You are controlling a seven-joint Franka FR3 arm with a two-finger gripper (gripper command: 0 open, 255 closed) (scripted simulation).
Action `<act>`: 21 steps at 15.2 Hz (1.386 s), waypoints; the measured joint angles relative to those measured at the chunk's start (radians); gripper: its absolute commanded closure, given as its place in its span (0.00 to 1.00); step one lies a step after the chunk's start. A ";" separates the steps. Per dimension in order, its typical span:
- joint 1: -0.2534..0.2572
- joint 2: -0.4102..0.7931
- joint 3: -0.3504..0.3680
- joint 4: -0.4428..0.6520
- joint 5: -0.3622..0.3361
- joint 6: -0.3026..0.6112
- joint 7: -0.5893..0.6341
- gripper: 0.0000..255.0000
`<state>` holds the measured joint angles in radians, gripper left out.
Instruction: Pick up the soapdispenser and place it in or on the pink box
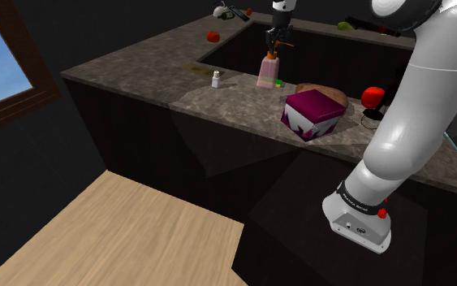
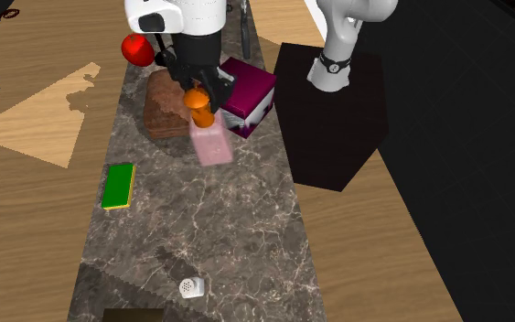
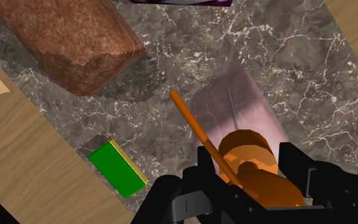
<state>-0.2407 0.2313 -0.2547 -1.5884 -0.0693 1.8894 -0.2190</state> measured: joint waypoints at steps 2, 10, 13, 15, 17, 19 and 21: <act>0.000 0.001 0.000 0.030 0.001 -0.028 -0.002 1.00; -0.004 0.008 -0.002 0.145 0.005 -0.136 -0.015 1.00; -0.007 0.017 -0.002 0.199 0.008 -0.182 -0.021 1.00; -0.007 0.020 -0.002 0.227 0.009 -0.206 -0.023 1.00; -0.010 0.029 -0.003 0.269 0.012 -0.239 -0.028 1.00; -0.011 0.022 -0.005 0.286 0.011 -0.263 -0.033 1.00; -0.010 -0.050 -0.010 0.206 -0.005 -0.251 -0.040 1.00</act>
<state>-0.2506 0.1817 -0.2647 -1.3826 -0.0747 1.6381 -0.2589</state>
